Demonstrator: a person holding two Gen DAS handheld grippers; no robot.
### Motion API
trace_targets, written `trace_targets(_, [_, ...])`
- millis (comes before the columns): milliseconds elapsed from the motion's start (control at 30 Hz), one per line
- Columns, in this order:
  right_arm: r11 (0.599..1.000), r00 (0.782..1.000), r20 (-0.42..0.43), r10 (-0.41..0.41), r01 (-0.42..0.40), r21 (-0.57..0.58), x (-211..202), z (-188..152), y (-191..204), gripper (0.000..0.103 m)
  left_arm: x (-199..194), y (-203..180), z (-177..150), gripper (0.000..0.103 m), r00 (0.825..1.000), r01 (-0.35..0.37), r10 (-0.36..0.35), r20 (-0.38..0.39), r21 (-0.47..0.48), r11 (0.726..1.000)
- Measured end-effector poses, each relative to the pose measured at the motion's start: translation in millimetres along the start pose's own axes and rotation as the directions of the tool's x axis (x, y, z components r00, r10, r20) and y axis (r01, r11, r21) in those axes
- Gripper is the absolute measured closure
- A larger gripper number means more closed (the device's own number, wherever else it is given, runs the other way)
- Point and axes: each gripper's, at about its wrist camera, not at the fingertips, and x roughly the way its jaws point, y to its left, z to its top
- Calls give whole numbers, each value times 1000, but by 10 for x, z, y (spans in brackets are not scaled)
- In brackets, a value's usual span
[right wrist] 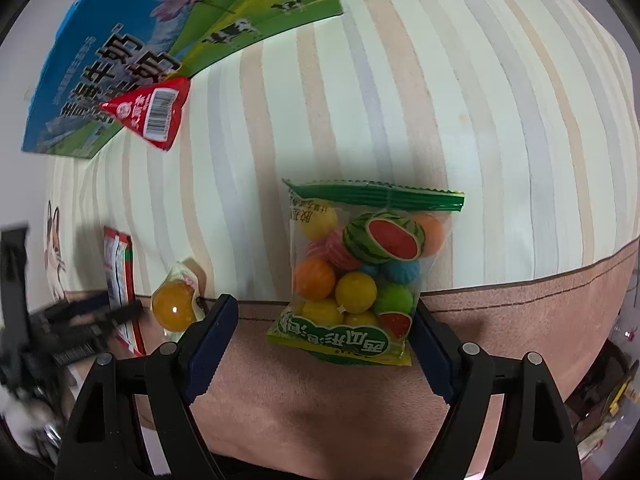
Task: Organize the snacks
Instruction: 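Grasp the red-white sachet with the left gripper while the right gripper grasps the fruit-candy bag, then carry the sachet and candy bag into the box and release both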
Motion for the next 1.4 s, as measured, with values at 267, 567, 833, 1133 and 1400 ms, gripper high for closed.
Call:
trace_targets(267, [998, 993, 117, -36, 31, 46, 16, -54, 15, 49, -3, 313, -400, 35, 994, 21, 6, 111, -237, 971])
trace_targets(567, [998, 996, 73, -49, 51, -37, 173, -283, 319, 46, 236, 699, -509, 34, 994, 42, -14, 110, -256, 966])
trace_targets(833, [997, 996, 61, -62, 65, -40, 150, -269, 215, 45, 459, 603, -763, 15, 982, 81, -36, 184, -245, 966])
trace_targets(1133, [991, 991, 86, -104, 110, -74, 167, -242, 225, 47, 423, 381, -733, 47, 970, 0, 50, 237, -204, 979])
trace_targets(1400, [987, 984, 144, -101, 118, -112, 105, -297, 336, 52, 274, 348, -857, 51, 972, 5, 42, 231, -203, 979])
